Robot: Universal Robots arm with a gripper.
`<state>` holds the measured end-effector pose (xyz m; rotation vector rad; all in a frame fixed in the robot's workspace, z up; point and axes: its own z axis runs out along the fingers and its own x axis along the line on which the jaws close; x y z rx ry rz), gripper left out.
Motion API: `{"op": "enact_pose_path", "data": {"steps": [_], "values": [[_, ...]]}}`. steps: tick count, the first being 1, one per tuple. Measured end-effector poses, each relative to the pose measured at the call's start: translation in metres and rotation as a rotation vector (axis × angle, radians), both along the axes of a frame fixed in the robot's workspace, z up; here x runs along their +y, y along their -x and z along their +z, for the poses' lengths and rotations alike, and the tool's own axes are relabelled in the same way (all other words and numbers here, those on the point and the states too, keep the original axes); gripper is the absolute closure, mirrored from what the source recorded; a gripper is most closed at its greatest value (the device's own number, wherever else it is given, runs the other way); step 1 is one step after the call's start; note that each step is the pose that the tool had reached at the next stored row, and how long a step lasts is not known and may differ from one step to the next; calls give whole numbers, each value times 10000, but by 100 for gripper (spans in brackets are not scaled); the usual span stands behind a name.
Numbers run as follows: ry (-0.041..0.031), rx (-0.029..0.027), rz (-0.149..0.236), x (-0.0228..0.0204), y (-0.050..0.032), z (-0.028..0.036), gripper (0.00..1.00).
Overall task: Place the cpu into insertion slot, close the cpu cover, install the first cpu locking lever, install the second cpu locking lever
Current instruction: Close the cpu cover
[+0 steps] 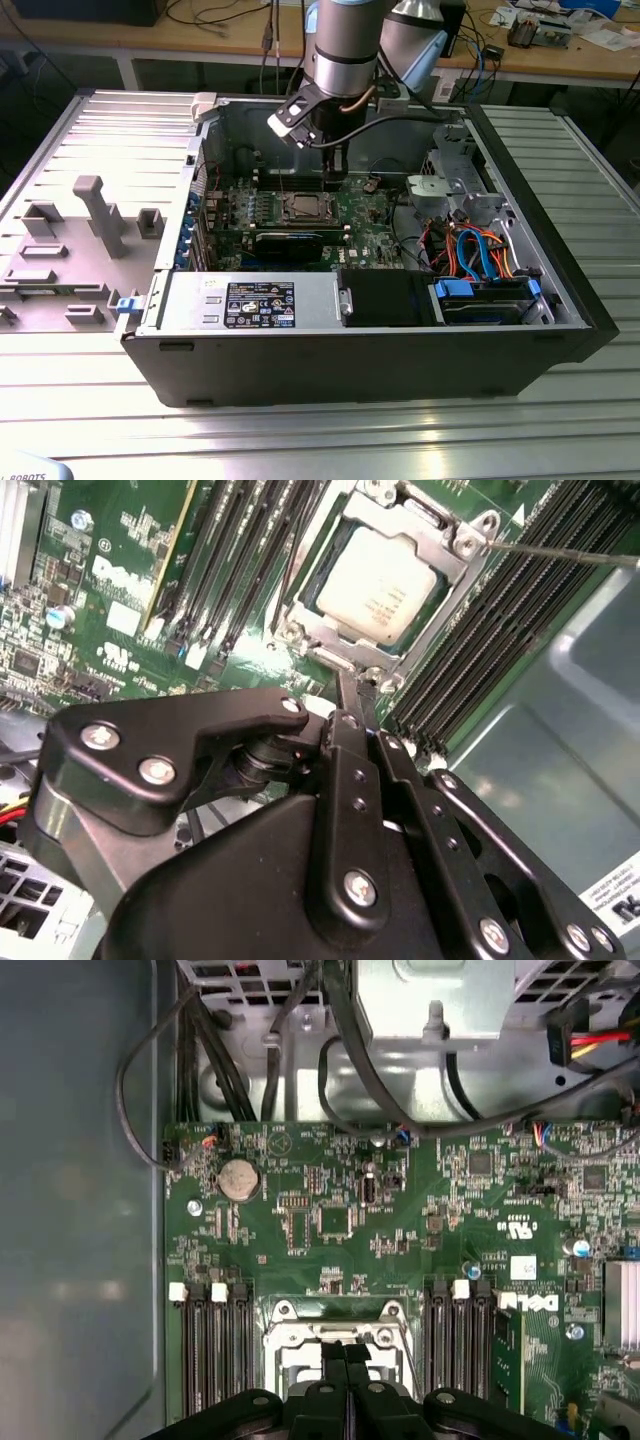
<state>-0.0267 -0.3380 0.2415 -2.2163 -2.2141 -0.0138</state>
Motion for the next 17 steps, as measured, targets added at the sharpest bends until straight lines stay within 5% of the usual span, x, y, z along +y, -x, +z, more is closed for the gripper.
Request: {"op": "enact_pose_path", "data": {"steps": [10,13,17], "values": [[0,8,1,0,193,-49,89],[-1,8,0,0,325,-55,89],[-1,10,1,0,336,-55,89]]}}
